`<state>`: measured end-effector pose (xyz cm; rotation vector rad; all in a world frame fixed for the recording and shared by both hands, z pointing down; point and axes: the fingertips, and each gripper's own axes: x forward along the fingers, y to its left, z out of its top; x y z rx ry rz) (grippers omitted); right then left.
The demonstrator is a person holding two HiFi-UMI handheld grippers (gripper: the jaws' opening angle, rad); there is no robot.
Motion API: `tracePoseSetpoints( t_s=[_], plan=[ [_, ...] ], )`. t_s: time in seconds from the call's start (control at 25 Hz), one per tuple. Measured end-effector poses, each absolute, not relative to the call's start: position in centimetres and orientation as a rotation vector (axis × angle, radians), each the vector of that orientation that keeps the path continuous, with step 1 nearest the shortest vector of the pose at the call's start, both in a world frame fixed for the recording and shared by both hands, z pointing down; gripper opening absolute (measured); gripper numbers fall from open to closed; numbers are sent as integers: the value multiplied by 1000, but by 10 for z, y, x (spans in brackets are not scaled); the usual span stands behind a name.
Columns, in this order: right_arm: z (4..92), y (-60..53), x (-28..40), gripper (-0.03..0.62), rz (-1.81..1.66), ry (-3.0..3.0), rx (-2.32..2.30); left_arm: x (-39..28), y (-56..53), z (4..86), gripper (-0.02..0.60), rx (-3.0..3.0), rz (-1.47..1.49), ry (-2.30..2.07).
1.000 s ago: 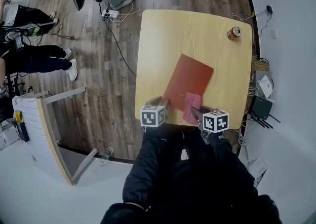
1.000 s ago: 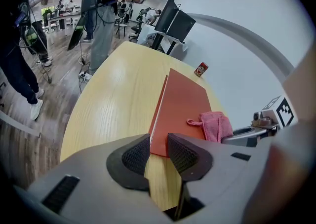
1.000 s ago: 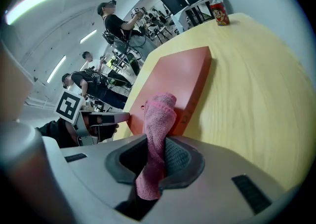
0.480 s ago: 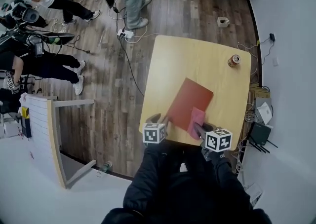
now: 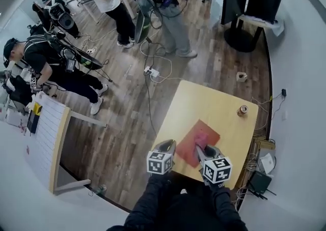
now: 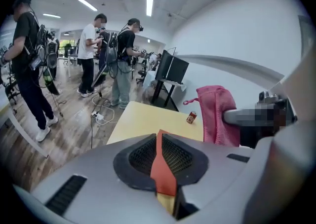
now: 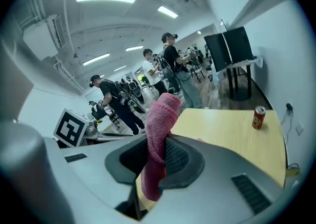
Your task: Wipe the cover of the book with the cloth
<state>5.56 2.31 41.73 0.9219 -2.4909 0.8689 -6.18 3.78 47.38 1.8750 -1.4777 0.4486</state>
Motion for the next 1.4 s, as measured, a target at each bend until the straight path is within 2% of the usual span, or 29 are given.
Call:
tracePoseSetpoints(
  t_s=[0.16,0.72,1.4],
  plan=[
    [365,13,49,78,698,-2588,940,-59,27,420,38,1945,360,-1568],
    [253,15,27,78,412,-2730,1132,-72,31,277,35,2210,180,-1691],
    [209,29,-26,78,233,-2794,1097,-120,43,228,35,2257,60,-1779]
  ],
)
